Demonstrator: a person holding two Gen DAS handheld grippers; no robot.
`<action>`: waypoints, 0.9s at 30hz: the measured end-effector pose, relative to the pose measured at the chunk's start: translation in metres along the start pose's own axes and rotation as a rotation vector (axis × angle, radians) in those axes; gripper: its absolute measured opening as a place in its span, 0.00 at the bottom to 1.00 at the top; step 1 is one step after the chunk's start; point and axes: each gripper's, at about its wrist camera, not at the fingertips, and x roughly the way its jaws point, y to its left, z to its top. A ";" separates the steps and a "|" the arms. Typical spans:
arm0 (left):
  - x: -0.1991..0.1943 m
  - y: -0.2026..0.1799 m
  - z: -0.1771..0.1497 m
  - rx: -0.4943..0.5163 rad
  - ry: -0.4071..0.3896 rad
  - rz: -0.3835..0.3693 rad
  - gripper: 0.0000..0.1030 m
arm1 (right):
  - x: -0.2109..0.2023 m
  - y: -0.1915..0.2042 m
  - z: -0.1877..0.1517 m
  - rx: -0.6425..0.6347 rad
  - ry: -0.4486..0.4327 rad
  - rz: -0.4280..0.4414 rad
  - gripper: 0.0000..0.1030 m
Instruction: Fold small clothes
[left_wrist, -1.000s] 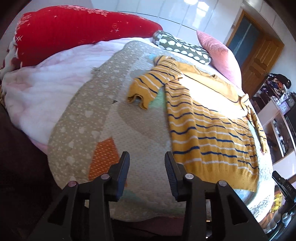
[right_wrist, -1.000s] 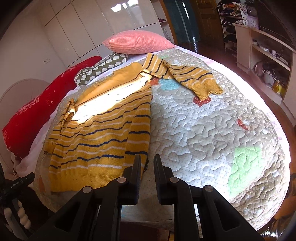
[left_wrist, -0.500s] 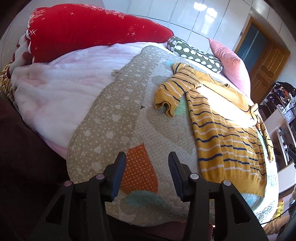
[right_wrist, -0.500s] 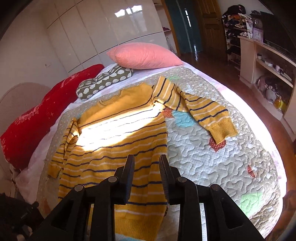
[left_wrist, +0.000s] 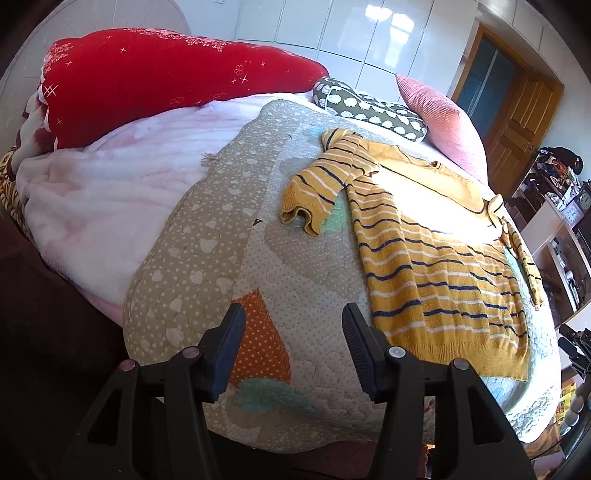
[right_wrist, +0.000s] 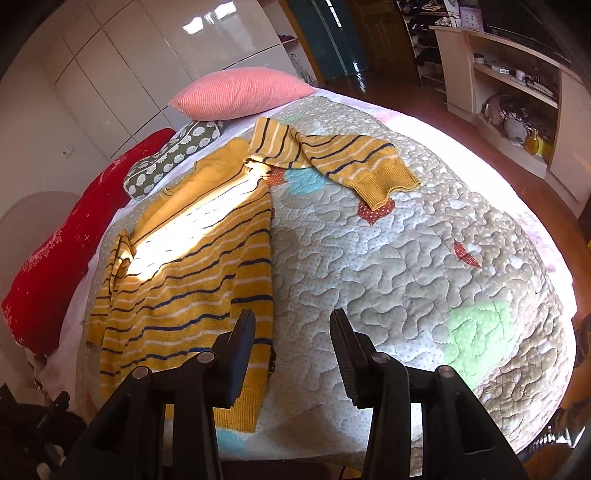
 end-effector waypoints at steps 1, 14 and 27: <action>0.001 -0.001 0.000 0.002 0.003 -0.004 0.52 | -0.001 -0.002 0.000 0.006 -0.003 0.002 0.44; 0.006 -0.012 -0.001 0.038 0.027 0.009 0.54 | 0.011 0.004 0.001 -0.038 -0.007 -0.006 0.44; 0.030 -0.066 0.009 0.127 0.091 -0.014 0.57 | 0.079 -0.014 0.107 -0.285 -0.074 -0.182 0.45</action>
